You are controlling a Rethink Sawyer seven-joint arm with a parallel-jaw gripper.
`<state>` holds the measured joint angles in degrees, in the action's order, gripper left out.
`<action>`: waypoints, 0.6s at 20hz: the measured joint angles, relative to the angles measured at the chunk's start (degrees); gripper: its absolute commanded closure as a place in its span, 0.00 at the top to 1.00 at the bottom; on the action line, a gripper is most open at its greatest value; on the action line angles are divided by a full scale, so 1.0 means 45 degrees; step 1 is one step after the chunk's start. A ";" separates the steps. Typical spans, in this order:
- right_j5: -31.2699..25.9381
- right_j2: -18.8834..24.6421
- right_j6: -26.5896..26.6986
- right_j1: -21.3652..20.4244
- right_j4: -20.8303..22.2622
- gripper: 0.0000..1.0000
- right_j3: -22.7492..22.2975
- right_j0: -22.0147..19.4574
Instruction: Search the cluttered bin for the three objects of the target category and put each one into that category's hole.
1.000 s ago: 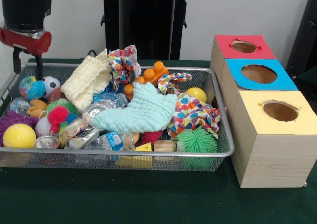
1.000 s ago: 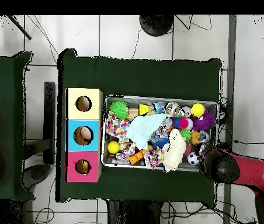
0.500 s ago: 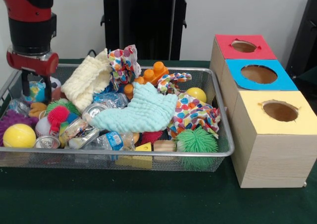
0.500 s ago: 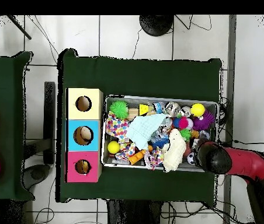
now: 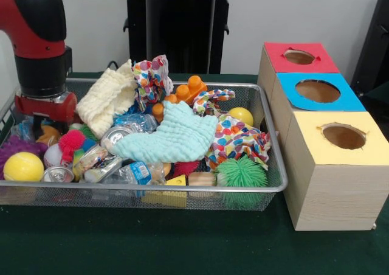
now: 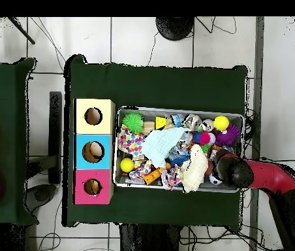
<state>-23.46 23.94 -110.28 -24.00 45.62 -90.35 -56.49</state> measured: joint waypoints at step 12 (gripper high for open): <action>-0.0115 0.0097 0.0273 0.0297 0.0522 1.00 0.0347 -0.0003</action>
<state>-23.98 24.38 -109.05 -22.67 47.97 -88.79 -56.50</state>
